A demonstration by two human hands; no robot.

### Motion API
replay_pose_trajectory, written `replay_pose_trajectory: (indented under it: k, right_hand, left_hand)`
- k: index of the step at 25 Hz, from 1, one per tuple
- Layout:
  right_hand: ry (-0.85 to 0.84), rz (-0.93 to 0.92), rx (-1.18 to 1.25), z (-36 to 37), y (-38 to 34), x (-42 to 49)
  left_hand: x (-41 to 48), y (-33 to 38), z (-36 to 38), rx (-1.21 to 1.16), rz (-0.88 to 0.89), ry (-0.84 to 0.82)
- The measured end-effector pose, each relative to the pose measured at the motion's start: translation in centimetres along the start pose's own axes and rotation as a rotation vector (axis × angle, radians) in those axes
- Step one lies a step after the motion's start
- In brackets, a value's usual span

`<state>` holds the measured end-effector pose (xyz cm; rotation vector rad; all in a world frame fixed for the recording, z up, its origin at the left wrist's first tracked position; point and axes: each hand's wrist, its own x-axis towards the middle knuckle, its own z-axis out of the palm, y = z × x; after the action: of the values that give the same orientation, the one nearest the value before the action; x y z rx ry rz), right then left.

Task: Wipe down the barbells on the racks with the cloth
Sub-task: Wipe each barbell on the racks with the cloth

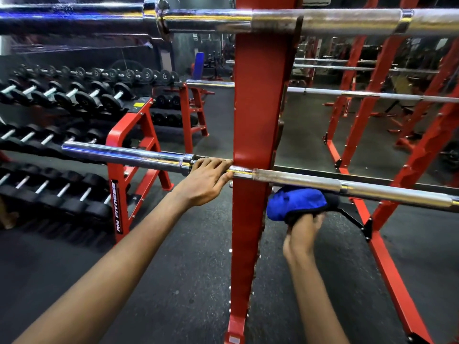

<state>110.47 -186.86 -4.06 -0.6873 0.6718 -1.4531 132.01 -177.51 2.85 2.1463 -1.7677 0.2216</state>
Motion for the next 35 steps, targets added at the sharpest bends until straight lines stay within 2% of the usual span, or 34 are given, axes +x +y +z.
replay_pose_trajectory:
  k: [3,7,9,12,14,17,20,24,25,27,30,35]
  right_hand:
    - [0.083,-0.229,-0.378,0.6,-0.8,-2.3]
    - [-0.172,-0.43,-0.89,3.1,-1.3,-3.7]
    - [-0.187,-0.51,-1.146,4.4,-0.9,-3.9]
    - [-0.217,-0.685,-1.349,6.3,-0.6,-4.1]
    - [-0.272,-0.775,-1.451,7.5,-0.2,-4.2]
    - [-0.368,-0.828,-1.521,8.8,1.1,-4.8]
    - [-0.361,-0.838,-1.47,11.0,3.1,-4.9]
    - [-0.645,-0.906,-1.435,14.1,4.2,-4.5]
    - [-0.673,-0.914,-1.392,14.3,3.9,-4.2]
    - [-0.588,-0.914,-1.355,14.2,3.0,-3.4]
    - [-0.362,-0.92,-1.478,13.8,3.8,-3.7]
    - [-0.354,-0.917,-1.367,15.4,9.3,-6.3]
  left_hand:
    - [0.1,-0.2,-0.2,0.048,0.027,-0.027]
    - [0.5,-2.4,-0.9,0.153,0.069,-0.001]
    - [0.4,-4.1,-1.2,0.206,0.068,0.015]
    - [-0.2,-6.4,-1.0,0.276,0.095,0.033]
    - [-0.4,-7.6,-1.2,0.237,0.085,0.046]
    - [-0.9,-9.1,-1.7,0.162,0.103,0.08]
    - [-1.6,-10.1,-2.3,0.13,0.164,0.102]
    - [-1.9,-11.2,-2.5,0.123,0.194,0.1]
    - [-2.1,-11.9,-2.5,0.14,0.183,0.101]
    - [-2.7,-13.8,-2.9,0.173,0.143,0.1]
    - [-3.5,-16.2,-3.3,0.195,0.14,0.102]
    - [-3.4,-15.9,-2.6,0.201,0.148,0.147]
